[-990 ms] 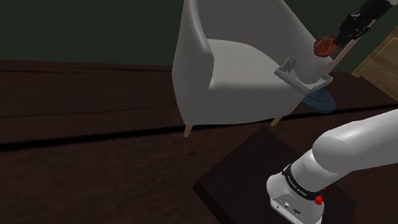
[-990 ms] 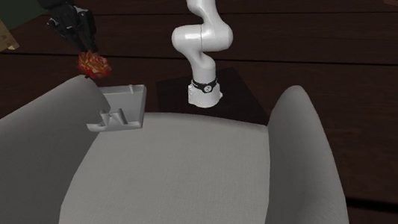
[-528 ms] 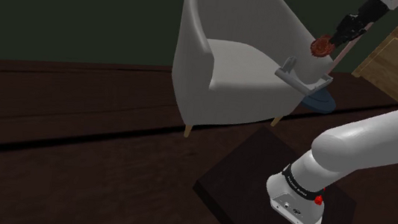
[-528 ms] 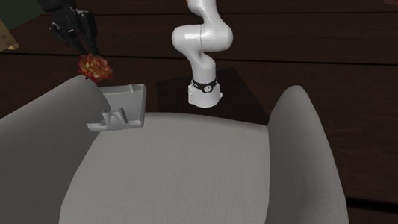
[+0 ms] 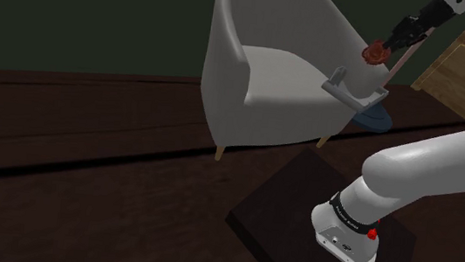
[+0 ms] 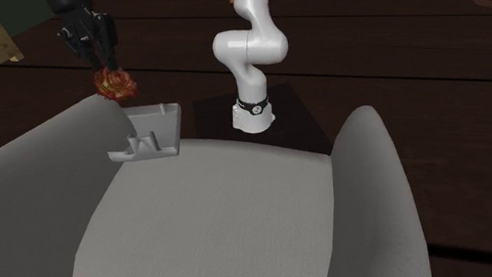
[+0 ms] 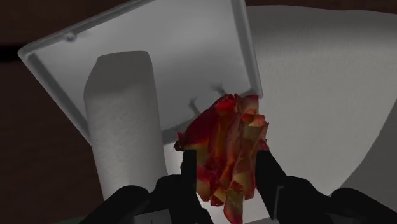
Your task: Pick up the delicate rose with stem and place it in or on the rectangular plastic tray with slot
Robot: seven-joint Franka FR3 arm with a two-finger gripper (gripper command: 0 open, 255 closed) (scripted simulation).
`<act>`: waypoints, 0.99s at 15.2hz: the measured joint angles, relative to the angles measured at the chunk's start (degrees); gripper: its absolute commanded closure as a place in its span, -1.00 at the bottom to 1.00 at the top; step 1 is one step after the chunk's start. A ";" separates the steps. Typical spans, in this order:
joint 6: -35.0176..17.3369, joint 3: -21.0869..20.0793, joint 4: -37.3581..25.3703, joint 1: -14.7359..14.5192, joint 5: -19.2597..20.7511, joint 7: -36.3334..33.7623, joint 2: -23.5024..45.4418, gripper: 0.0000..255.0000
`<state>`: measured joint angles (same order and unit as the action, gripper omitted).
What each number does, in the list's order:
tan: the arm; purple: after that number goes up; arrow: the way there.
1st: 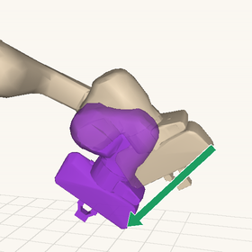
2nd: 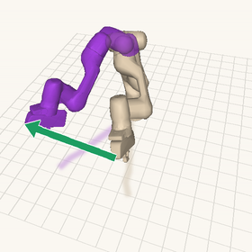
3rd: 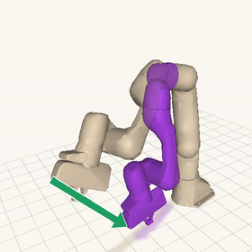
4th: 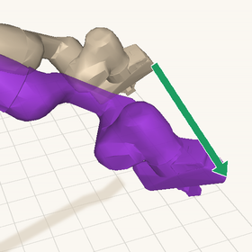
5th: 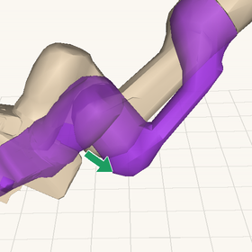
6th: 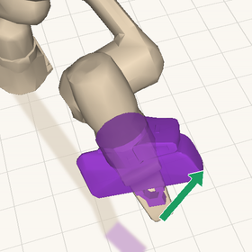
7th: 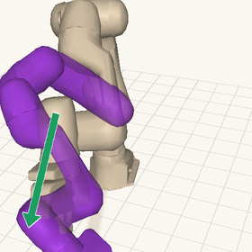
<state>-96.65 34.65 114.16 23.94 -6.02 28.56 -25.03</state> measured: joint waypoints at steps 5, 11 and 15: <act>-0.85 -3.61 4.05 4.32 -7.49 1.34 4.01 1.00; -0.27 -6.91 5.80 7.35 1.30 1.63 4.09 -1.00; 4.06 -7.56 3.59 8.98 -4.58 2.76 5.46 -1.00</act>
<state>-92.59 27.09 117.75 32.92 -10.60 31.32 -19.58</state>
